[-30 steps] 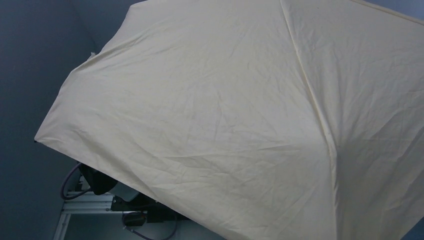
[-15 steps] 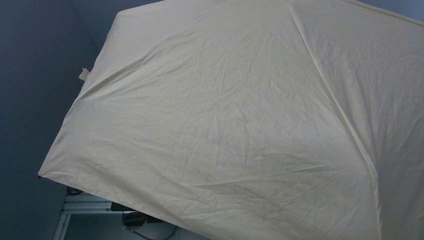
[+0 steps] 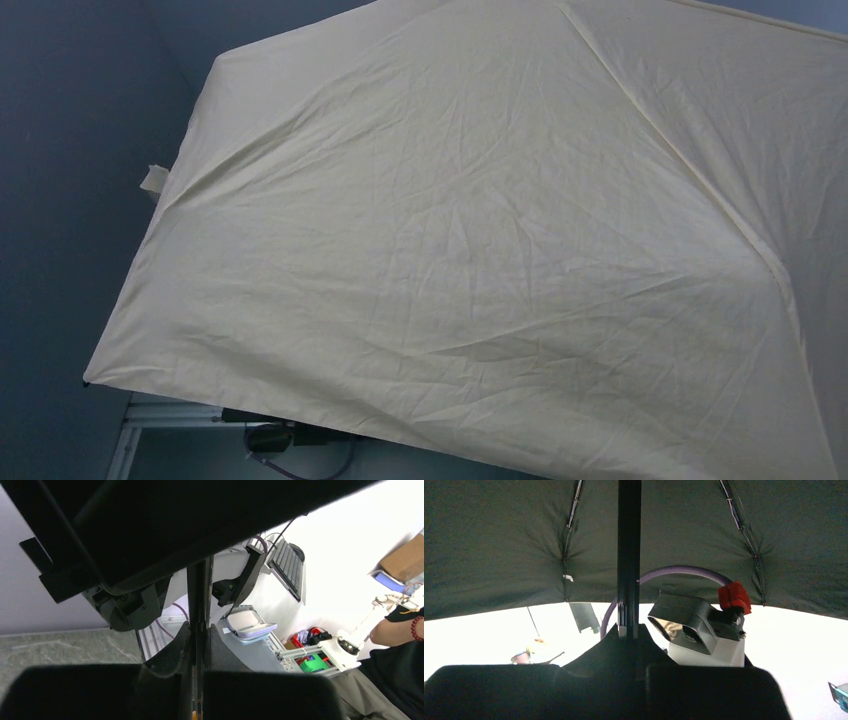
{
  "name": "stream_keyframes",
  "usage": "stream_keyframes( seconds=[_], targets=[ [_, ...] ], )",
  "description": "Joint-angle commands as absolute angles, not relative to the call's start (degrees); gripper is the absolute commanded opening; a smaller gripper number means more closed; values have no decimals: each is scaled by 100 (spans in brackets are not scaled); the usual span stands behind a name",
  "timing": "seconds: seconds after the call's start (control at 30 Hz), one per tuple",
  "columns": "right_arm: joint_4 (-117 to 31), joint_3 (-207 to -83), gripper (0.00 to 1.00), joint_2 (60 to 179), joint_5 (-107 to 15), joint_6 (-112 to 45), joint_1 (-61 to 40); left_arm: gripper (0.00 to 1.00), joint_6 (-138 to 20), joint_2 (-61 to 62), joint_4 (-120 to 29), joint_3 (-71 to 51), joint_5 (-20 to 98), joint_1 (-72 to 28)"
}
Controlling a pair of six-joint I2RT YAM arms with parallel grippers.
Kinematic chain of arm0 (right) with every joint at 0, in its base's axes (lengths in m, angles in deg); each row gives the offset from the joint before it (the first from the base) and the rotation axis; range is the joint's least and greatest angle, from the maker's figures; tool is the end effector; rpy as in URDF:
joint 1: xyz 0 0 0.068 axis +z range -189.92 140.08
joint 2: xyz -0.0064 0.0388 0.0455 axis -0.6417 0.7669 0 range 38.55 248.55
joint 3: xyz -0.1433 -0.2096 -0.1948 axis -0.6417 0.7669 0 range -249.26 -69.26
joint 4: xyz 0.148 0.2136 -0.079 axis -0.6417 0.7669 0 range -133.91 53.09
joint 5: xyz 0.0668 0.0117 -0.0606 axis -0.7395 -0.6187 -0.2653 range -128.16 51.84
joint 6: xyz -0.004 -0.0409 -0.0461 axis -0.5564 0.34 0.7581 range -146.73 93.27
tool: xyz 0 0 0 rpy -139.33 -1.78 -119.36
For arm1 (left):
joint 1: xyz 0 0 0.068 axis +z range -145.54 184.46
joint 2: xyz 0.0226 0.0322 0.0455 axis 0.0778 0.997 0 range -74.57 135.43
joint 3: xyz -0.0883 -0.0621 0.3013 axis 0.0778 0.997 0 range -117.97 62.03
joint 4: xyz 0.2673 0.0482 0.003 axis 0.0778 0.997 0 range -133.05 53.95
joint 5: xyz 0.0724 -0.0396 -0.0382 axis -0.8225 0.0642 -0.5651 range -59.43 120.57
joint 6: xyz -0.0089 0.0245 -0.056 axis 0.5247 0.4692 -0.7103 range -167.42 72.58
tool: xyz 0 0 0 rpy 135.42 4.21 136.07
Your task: Open the umbrella
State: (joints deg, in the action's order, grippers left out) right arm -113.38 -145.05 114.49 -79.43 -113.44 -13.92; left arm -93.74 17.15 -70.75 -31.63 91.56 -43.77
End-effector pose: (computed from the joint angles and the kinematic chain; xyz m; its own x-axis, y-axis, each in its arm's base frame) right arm 0.2008 0.1322 0.5781 -0.4897 0.5960 -0.6364 -0.8704 -0.3765 0.3171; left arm 0.2142 -0.3009 0.5423 -0.4003 -0.0783 -0.9130 0.8377 -0.4353 -0.3299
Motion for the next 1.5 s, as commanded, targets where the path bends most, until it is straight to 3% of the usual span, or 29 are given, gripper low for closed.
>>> stream_keyframes(
  seconds=[0.0, 0.07, 0.13, 0.2, 0.3, 0.7, 0.87, 1.47],
  targets=[
    [-10877, -14610, 21, 11003, -8207, -10624, -1384, 0, -8736, 1226, -5646, -3487, 8373, -4396],
    [-9929, -14584, 48, 10723, -8118, -9888, -1382, 0, -8656, 1193, -5162, -3639, 8260, -4398],
    [-9001, -14564, 66, 10358, -7905, -9098, -1386, 0, -8562, 1161, -4833, -3723, 8163, -4400],
    [-8223, -14587, 74, 10084, -7675, -8286, -1382, 0, -8387, 1117, -4382, -3844, 8026, -4403],
    [-7293, -14611, 77, 9733, -7419, -7516, -1380, 0, -8091, 1116, -3746, -4077, 7835, -4405],
    [-4083, -14052, 79, 8367, -6405, -5399, -1382, 0, -7845, 1306, -3180, -4603, 7506, -4401],
    [-3837, -13607, 70, 8136, -7018, -5551, -1384, 0, -7791, 1346, -3036, -4703, 7379, -4395],
    [-4297, -12656, 37, 8026, -7334, -6218, -1377, 0, -7769, 1366, -3021, -4727, 7290, -4398]
  ],
)
